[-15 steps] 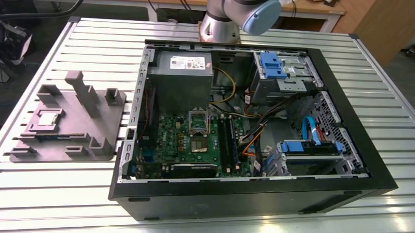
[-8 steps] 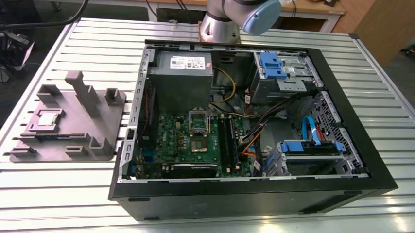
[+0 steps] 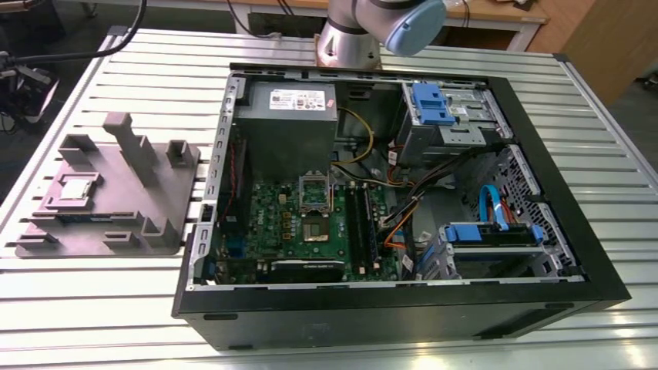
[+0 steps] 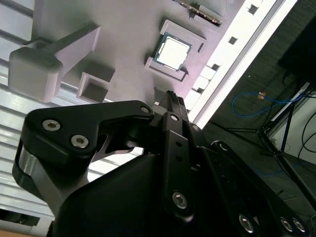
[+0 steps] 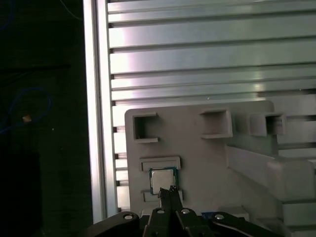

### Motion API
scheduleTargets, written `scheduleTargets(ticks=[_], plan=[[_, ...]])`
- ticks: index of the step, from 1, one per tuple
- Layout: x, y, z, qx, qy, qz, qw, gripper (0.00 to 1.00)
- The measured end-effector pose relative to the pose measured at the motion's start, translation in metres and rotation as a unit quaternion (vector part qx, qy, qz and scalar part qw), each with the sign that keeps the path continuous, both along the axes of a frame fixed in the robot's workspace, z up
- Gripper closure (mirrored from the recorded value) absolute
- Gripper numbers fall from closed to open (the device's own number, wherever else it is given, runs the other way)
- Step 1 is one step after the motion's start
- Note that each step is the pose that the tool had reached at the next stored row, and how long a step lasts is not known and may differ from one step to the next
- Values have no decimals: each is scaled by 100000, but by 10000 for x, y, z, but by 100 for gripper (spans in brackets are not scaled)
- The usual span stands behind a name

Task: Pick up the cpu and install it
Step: 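Reach for the cpu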

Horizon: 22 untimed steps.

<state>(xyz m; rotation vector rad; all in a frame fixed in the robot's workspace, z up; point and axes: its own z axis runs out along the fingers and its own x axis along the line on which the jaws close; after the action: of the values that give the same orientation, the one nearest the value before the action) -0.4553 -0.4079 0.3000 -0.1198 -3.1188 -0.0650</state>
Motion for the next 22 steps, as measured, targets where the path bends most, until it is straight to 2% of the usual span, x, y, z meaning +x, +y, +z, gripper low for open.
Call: scheduleTargets(ticks=[14,17,22], plan=[[0,-54,-252,3,1228,1,99992,90],[0,-58,-285,1,1339,-2,99991,90],[0,-59,-288,-1,1348,3,99991,90]])
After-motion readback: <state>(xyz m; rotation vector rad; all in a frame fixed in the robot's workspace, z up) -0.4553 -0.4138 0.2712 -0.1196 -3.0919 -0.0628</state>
